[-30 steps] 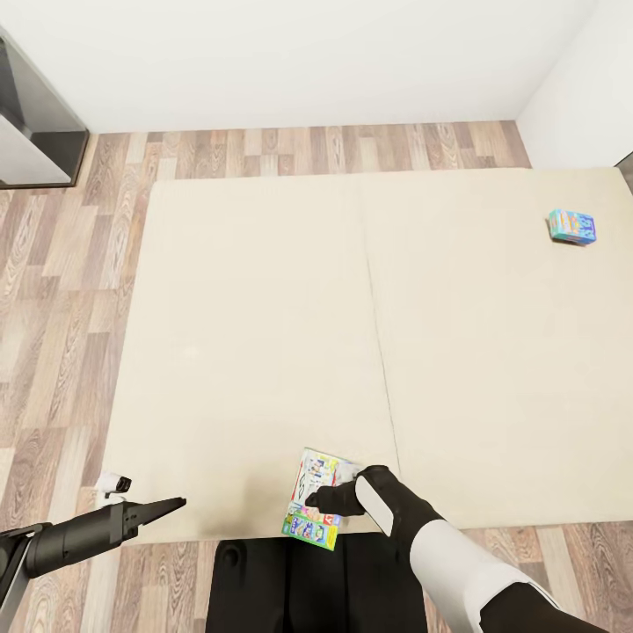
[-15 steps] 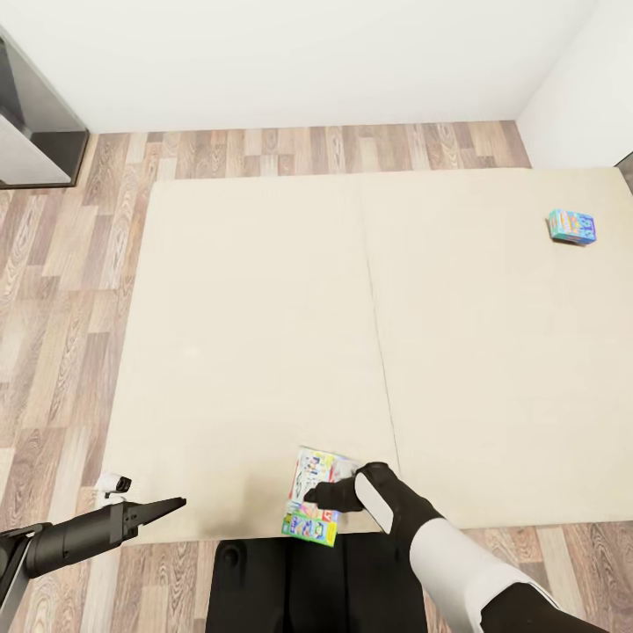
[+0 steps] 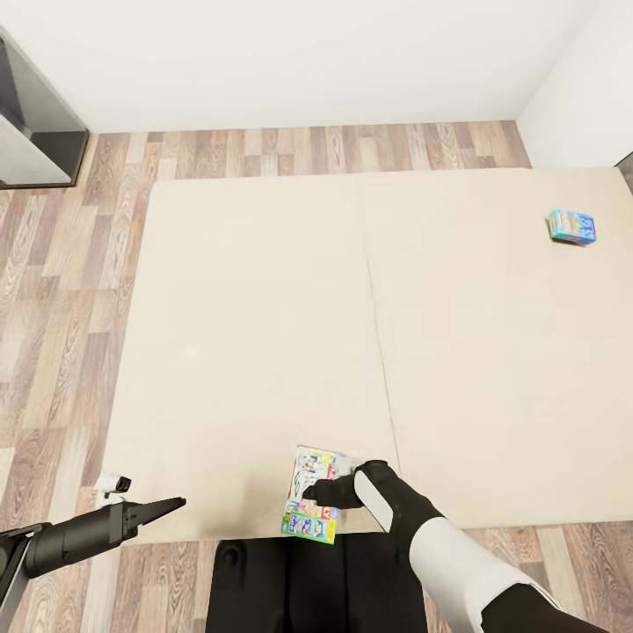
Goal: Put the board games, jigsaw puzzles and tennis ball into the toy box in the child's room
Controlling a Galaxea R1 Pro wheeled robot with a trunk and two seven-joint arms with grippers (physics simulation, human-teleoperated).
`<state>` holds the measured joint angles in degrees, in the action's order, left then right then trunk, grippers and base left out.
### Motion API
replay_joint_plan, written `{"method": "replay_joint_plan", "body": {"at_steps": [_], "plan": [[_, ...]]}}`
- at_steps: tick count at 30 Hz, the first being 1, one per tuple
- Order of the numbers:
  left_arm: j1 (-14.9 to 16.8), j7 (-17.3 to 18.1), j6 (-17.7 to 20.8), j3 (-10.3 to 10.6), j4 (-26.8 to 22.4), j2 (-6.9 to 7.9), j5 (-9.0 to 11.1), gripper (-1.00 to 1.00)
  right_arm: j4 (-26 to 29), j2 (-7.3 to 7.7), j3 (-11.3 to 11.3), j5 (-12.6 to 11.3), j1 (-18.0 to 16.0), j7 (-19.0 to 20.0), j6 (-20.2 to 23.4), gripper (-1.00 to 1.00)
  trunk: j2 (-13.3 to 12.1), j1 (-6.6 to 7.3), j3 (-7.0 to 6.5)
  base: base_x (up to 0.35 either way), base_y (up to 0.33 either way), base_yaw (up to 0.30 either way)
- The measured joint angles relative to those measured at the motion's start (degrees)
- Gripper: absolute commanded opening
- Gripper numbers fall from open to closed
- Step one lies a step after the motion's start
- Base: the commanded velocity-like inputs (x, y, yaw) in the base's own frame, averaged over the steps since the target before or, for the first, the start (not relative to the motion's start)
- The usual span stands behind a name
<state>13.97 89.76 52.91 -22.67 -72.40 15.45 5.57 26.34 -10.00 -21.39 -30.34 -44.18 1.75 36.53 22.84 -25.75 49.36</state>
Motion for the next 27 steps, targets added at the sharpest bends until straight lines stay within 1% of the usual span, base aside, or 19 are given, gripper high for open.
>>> {"method": "replay_joint_plan", "body": {"at_steps": [27], "plan": [[0.0, 0.0, 0.0, -0.1, 0.0, 0.07, 0.1, 1.0, 0.0, 0.0, -0.1, 0.0, 0.0, 0.0, -0.2, 1.0, 0.0, 0.0, 0.0, 0.0, 0.0, 0.0]]}}
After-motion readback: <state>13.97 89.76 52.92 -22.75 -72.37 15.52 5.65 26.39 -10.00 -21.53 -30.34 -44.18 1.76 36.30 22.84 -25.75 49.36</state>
